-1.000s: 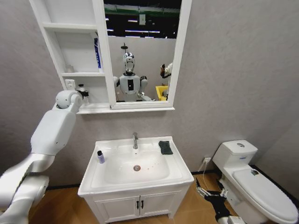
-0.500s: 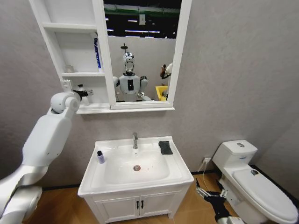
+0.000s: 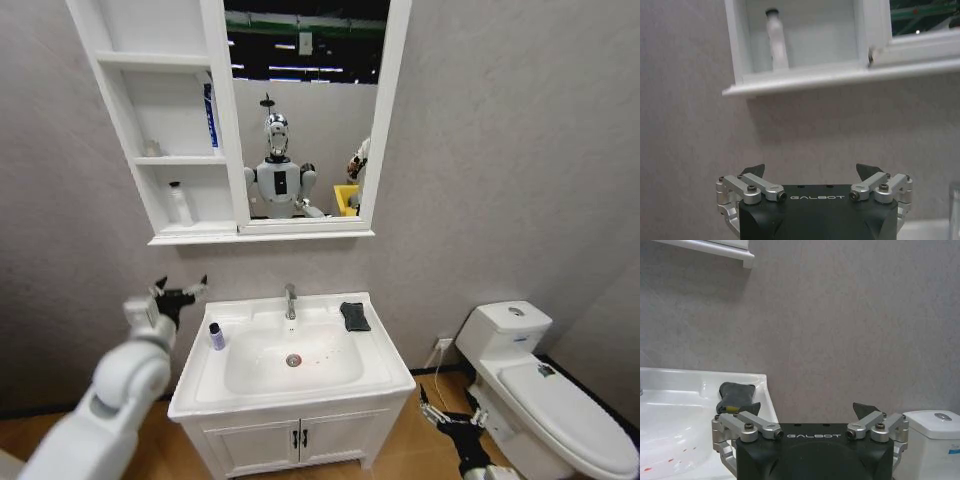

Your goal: Move facial cleanser and shampoo from washbasin to cabinet, then wipe washbasin with towel.

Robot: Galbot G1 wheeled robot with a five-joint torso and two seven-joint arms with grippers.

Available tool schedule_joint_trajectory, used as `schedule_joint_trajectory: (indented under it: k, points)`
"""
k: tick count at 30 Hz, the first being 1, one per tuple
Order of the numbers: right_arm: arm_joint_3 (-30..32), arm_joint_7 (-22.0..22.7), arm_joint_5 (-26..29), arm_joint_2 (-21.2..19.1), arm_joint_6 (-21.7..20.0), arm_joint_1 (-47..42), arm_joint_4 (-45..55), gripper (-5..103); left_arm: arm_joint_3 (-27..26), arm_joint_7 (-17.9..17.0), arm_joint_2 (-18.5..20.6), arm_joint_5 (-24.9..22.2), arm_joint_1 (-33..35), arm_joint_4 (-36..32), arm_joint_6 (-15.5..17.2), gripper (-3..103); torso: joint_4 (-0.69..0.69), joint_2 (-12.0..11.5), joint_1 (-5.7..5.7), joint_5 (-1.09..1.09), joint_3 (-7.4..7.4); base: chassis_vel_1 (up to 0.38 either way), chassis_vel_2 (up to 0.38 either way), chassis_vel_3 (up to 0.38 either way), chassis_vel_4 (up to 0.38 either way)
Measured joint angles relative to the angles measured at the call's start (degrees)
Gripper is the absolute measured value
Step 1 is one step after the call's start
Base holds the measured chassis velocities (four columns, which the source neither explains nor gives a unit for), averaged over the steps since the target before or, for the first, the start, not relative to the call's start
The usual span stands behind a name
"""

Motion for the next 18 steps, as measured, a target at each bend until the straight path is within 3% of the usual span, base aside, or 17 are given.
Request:
schedule_joint_trajectory:
  k: [4,5,7,13,18]
  points:
    - [0.3,0.1,0.0,-0.2,1.4,-1.1,-0.3,100,0.7,4.1,-9.8,10.2,3.3,12.0,-8.8,100,-0.01,0.0,-0.01,-0.01,0.0,0.0,0.0,0.0,0.0]
    - [0.3,0.1,0.0,-0.2,1.4,-1.1,-0.3,100,0.7,4.1,-9.8,10.2,3.3,12.0,-8.8,100,-0.01,0.0,-0.01,-0.01,0.0,0.0,0.0,0.0,0.0]
    - [0.4,0.2,0.0,-0.2,2.0,-1.5,-0.6,100,1.2,5.5,-13.1,12.9,2.5,18.0,-12.0,100,-0.02,0.0,0.01,0.0,0.01,0.0,0.0,0.0,0.0]
    - [0.6,0.3,0.2,-0.2,2.2,-1.3,-1.2,100,1.9,6.4,-17.4,15.4,-2.9,27.4,-13.6,100,-0.01,0.0,0.01,0.0,0.01,0.0,0.0,0.0,0.0]
    - [0.9,0.3,0.3,-0.1,2.5,-1.1,-1.8,100,1.6,5.1,-18.5,15.6,-7.2,31.7,-13.5,100,-0.01,0.0,0.02,0.0,0.01,0.0,0.0,0.0,0.0]
